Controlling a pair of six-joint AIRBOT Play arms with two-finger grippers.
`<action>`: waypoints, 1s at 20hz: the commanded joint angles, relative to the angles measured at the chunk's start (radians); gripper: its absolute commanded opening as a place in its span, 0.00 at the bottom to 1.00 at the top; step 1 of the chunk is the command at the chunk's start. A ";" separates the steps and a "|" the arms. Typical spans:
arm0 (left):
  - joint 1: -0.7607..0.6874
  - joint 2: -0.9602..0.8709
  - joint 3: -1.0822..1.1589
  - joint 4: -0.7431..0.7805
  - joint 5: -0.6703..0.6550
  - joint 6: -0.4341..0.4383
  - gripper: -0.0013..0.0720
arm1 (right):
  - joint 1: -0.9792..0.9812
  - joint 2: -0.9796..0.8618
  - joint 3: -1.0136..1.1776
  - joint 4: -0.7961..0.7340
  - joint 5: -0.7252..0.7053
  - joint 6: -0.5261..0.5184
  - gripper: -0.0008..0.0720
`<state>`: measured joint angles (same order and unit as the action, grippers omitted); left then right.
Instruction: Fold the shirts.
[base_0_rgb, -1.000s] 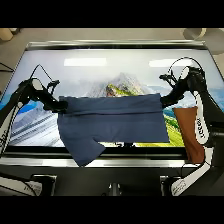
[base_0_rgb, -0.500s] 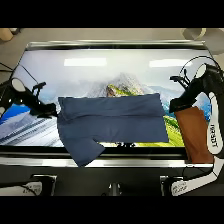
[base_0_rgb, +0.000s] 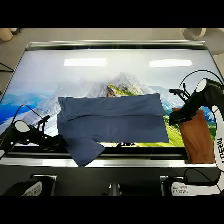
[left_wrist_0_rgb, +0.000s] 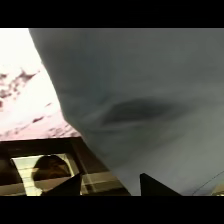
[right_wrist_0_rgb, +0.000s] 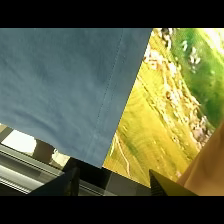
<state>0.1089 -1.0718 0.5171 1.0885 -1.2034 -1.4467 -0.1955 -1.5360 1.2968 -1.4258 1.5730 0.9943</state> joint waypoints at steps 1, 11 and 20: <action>-0.035 0.002 -0.052 -0.050 0.072 0.006 0.66 | 0.000 0.007 -0.015 0.000 -0.005 -0.002 0.64; -0.173 -0.037 -0.057 -0.044 0.148 -0.079 0.05 | 0.000 0.035 -0.196 0.029 -0.053 -0.015 0.70; -0.173 0.015 -0.057 -0.039 0.146 -0.080 0.05 | 0.000 0.025 -0.331 0.119 -0.222 -0.012 0.76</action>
<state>-0.0635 -1.0737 0.4580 1.0554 -1.0462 -1.5246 -0.1955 -1.5055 0.9886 -1.3106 1.4036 0.9779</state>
